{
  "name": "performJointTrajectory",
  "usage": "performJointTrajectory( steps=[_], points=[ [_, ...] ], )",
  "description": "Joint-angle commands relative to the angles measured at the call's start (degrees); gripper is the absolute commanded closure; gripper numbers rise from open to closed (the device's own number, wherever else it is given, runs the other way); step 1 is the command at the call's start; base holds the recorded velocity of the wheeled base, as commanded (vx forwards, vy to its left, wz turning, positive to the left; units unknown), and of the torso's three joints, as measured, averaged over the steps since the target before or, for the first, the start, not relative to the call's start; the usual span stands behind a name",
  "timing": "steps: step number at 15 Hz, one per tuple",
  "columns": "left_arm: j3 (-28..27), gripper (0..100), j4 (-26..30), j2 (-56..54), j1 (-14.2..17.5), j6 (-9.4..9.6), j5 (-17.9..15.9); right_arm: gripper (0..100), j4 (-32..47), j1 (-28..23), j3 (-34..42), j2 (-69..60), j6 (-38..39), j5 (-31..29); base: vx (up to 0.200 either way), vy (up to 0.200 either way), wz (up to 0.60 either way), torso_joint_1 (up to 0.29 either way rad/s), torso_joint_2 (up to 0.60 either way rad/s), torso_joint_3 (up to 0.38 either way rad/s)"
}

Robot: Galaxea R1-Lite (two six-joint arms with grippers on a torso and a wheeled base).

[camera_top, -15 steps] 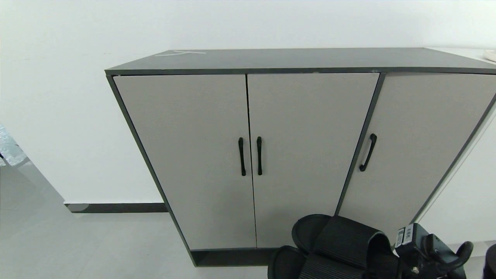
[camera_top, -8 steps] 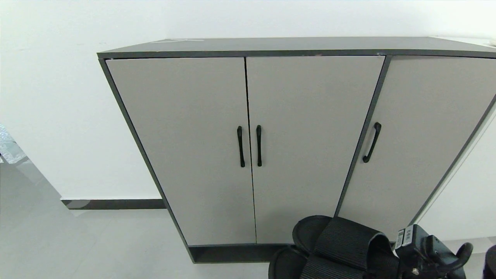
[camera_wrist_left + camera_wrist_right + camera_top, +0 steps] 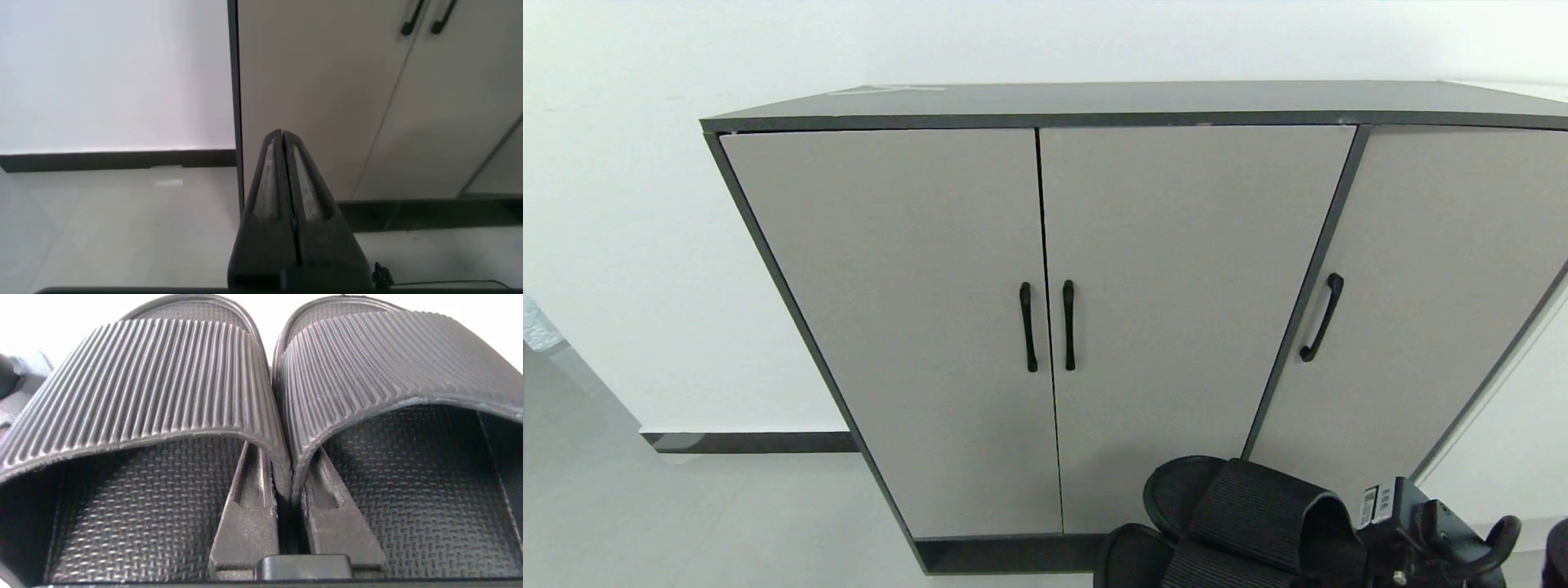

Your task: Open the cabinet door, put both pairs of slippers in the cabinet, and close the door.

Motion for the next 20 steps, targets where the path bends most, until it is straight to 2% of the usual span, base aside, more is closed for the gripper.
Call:
performJointTrajectory(
  steps=[1, 2, 3, 5, 6, 7, 8, 9, 10, 11, 12, 13, 14, 15, 16, 18, 19, 20],
  points=[
    [0.0, 100, 0.0, 0.1, 0.0, 0.36, 0.0, 100, 0.0, 0.1, 0.0, -0.1, 0.0, 0.1, 0.000, 0.000, 0.00, 0.000, 0.00, 0.000],
    [0.0, 100, 0.0, 0.1, 0.0, 0.36, -0.1, 100, 0.0, 0.1, 0.1, -0.2, 0.0, 0.1, 0.000, 0.000, 0.00, 0.000, 0.00, 0.000],
    [0.0, 0, 0.0, 0.1, 0.0, 0.27, -0.1, 100, 0.0, 0.1, 0.1, -0.3, 0.0, 0.1, 0.000, 0.000, 0.00, 0.000, 0.00, 0.000],
    [-0.1, 0, 0.0, 0.1, 0.0, 0.44, -0.2, 100, 0.0, 0.1, 0.1, -0.3, -0.1, 0.1, 0.000, 0.000, 0.00, 0.000, 0.00, 0.000],
    [-0.1, 0, -0.1, 0.1, 0.0, 1.15, -0.1, 100, 0.0, 0.1, 0.3, -0.6, 0.0, 0.1, 0.000, 0.000, 0.00, 0.000, 0.00, 0.000],
    [-2.1, 0, -0.2, 1.7, -0.1, 5.19, -0.4, 100, 0.0, 0.2, 0.4, -1.0, 0.0, 0.1, 0.000, 0.000, 0.00, 0.000, 0.00, 0.000],
    [-10.1, 0, -0.3, 7.8, -1.8, 3.70, -2.6, 100, 0.0, 0.2, 0.4, -1.0, 0.0, 0.1, 0.000, 0.000, 0.00, 0.000, 0.00, 0.000],
    [-16.0, 0, -0.3, 11.5, -4.9, -0.26, -6.5, 100, 0.0, 0.2, 0.5, -1.0, 0.0, 0.1, 0.000, 0.000, 0.00, 0.000, 0.00, 0.000],
    [-19.7, 0, -0.3, 16.9, -7.8, -1.23, -10.6, 100, 0.0, 0.2, 0.4, -1.0, 0.0, 0.1, 0.000, 0.000, 0.00, 0.000, 0.00, 0.000],
    [-23.3, 0, -1.1, 26.4, -8.9, -1.31, -15.9, 100, 0.0, 0.1, 0.4, -1.0, 0.0, 0.1, 0.000, 0.000, 0.00, 0.000, 0.00, 0.000],
    [-24.0, 0, -1.8, 28.9, -9.0, -1.40, -17.6, 100, 0.0, 0.1, 0.4, -1.0, 0.0, 0.1, 0.000, 0.000, 0.00, 0.000, 0.00, 0.000],
    [-25.0, 0, -7.0, 37.7, -9.8, -1.93, -24.3, 100, 0.0, 0.2, 0.4, -0.9, 0.0, 0.1, 0.000, 0.000, 0.00, 0.000, 0.00, 0.000],
    [-24.8, 0, -13.8, 44.7, -10.0, -3.51, -25.3, 100, 0.0, 0.1, 0.5, -0.8, 0.0, 0.1, 0.000, 0.000, 0.00, 0.000, 0.00, 0.000],
    [-24.8, 0, -17.0, 47.9, -10.4, -4.04, -25.6, 100, 0.0, 0.2, 0.5, -0.5, 0.0, 0.1, 0.000, 0.000, 0.00, 0.000, 0.00, 0.000],
    [-24.8, 0, -19.5, 50.3, -12.9, -6.15, -25.7, 100, 0.0, 0.1, 0.5, -0.4, 0.0, 0.1, 0.000, 0.000, 0.00, 0.000, 0.00, 0.000],
    [-24.8, 0, -19.6, 49.4, -21.9, -10.98, -25.7, 100, 0.0, 0.1, 0.4, -0.1, 0.0, 0.1, 0.000, 0.000, 0.00, 0.000, 0.00, 0.000],
    [-24.8, 0, -19.3, 47.0, -28.5, -16.17, -25.7, 100, -0.1, 0.1, 0.4, -0.1, 0.0, 0.1, 0.000, 0.000, 0.00, 0.000, 0.00, 0.000],
    [-25.2, 0, -19.0, 46.2, -33.0, -19.77, -25.3, 100, -0.1, 0.1, 0.3, -0.1, 0.0, 0.1, 0.000, 0.000, 0.00, 0.000, 0.00, 0.000]
  ],
)
